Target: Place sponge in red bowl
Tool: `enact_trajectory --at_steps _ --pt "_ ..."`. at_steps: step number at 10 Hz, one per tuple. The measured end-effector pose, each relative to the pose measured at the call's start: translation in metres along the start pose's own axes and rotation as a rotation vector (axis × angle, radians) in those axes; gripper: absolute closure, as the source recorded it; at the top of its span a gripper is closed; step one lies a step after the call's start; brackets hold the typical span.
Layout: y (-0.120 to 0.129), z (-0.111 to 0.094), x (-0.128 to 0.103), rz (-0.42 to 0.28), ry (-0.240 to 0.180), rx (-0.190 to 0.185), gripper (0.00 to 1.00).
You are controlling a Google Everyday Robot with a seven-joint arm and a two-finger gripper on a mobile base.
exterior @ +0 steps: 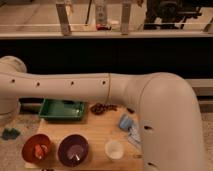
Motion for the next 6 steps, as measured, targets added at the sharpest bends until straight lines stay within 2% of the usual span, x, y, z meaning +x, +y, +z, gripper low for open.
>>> enact_trajectory --at_steps 2,3,6 --pt "0.002 0.011 0.002 0.006 -0.041 0.066 1.0" --pt "0.007 0.024 0.0 0.015 -0.065 0.094 1.0" --pt "0.041 0.059 -0.015 0.075 -0.122 0.162 1.0"
